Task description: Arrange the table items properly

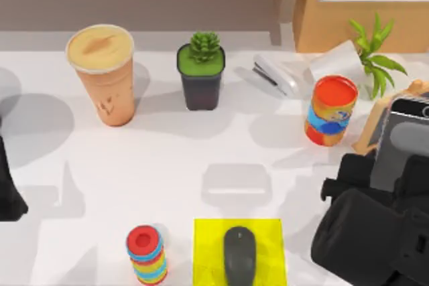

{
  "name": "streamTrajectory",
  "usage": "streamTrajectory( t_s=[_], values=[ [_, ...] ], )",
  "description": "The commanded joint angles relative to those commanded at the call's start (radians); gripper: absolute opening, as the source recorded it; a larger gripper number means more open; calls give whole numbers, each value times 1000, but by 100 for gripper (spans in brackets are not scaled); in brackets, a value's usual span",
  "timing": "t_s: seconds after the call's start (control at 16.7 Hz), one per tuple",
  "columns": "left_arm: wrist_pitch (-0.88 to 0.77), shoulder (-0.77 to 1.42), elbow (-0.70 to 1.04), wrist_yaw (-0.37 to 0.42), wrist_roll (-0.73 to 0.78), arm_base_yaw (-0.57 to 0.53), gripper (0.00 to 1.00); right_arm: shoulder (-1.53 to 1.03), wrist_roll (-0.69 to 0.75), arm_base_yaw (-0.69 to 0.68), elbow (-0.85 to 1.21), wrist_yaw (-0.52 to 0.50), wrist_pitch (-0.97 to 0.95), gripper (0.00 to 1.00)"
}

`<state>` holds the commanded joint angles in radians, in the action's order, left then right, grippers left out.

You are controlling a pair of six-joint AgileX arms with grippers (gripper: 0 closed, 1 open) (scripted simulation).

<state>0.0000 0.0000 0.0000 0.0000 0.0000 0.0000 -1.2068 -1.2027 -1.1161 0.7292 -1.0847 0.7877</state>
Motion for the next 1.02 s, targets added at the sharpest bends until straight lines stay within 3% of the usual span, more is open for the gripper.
streamTrajectory(
  t_s=[0.12, 0.18, 0.72, 1.02],
  values=[
    [0, 0, 0, 0, 0, 0, 100, 0, 0, 0, 0, 0, 0, 98],
    [0, 0, 0, 0, 0, 0, 100, 0, 0, 0, 0, 0, 0, 100],
    [0, 0, 0, 0, 0, 0, 100, 1, -1, -2, 2, -1, 1, 100],
    [0, 0, 0, 0, 0, 0, 100, 4, -33, -61, 131, -53, 38, 100]
  ],
)
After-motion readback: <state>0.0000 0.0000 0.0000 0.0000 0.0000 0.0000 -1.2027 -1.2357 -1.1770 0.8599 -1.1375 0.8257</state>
